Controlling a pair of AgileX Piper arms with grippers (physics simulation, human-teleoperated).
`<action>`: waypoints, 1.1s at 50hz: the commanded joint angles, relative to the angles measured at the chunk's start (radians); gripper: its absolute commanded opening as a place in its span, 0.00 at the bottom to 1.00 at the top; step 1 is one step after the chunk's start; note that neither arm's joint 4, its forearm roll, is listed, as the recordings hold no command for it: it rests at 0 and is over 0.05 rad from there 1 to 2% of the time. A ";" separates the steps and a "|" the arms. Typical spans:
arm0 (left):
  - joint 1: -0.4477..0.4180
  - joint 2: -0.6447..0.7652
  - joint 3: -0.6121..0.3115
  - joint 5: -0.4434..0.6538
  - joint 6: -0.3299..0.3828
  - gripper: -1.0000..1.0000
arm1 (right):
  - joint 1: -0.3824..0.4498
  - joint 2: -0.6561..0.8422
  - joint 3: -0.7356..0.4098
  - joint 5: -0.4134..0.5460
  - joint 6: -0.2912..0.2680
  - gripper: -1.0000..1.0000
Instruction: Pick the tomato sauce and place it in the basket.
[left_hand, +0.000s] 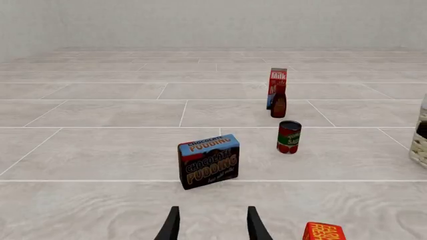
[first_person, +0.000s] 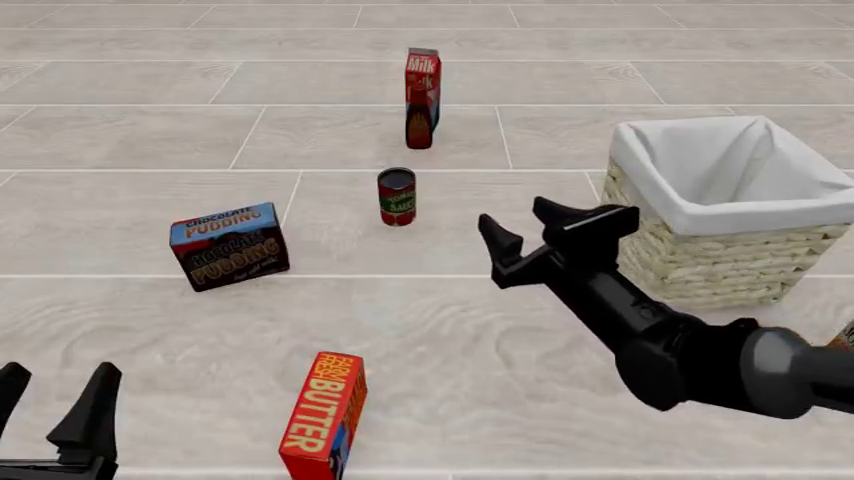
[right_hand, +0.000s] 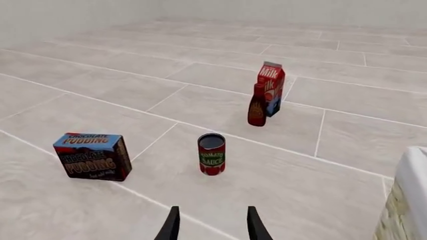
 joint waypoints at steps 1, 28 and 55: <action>0.000 0.000 0.000 0.000 0.000 1.00 | 0.003 0.085 -0.080 0.016 -0.009 1.00; 0.000 0.000 0.000 0.000 0.000 1.00 | -0.006 0.279 -0.314 0.120 -0.042 1.00; 0.000 0.000 0.000 0.000 0.000 1.00 | -0.009 0.417 -0.494 0.172 -0.075 1.00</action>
